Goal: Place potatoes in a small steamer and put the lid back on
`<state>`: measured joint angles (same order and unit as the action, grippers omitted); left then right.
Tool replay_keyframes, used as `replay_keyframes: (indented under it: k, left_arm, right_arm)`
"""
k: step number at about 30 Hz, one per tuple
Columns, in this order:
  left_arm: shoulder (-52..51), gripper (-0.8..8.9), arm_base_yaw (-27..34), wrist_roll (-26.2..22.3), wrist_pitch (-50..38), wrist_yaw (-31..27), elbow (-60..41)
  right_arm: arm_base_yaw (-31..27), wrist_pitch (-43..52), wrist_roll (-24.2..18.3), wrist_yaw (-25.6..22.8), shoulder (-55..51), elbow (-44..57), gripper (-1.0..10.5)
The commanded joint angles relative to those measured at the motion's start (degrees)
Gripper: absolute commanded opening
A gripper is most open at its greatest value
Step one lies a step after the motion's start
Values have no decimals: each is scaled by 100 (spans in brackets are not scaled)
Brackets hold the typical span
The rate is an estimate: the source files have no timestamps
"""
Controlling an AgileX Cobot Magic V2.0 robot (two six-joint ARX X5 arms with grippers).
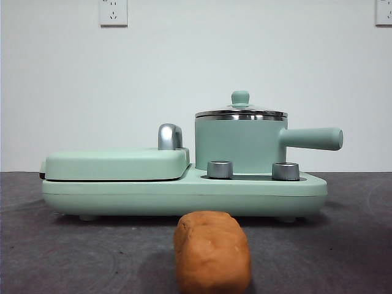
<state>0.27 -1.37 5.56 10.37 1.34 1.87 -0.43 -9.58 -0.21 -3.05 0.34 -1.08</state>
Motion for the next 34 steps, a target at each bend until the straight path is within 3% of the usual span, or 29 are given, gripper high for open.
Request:
replay_keyframes:
  k: [1,8,13,15,19,22,28,34]
  left_arm:
    - [-9,6,2,-17,31,-15,-114]
    - [-9,6,2,15,28,-15,-111]
    - [-9,5,2,387,-20,-15,-114]
    - [-9,5,0,590,-39,-13,-114]
    - [-7,8,-2,1047,-120,-13,-103]
    - [17,9,-57,1255,-92,-9,9]
    - [343,9,-289,1731,-90,77,503]
    - [1086,9,-522,1775,-39,542,1290]
  right_arm:
    - [2,57,-37,0,-13,39,19]
    - [2,66,-26,0,-13,39,19]
    - [4,66,15,9,-13,39,19]
    - [4,61,459,33,-13,39,19]
    - [7,216,1300,682,-13,-13,13]
    - [50,-13,1943,824,-7,-243,13]
    - [146,-450,2470,870,63,-1010,13]
    - [149,-1296,2634,1495,509,-2094,13]
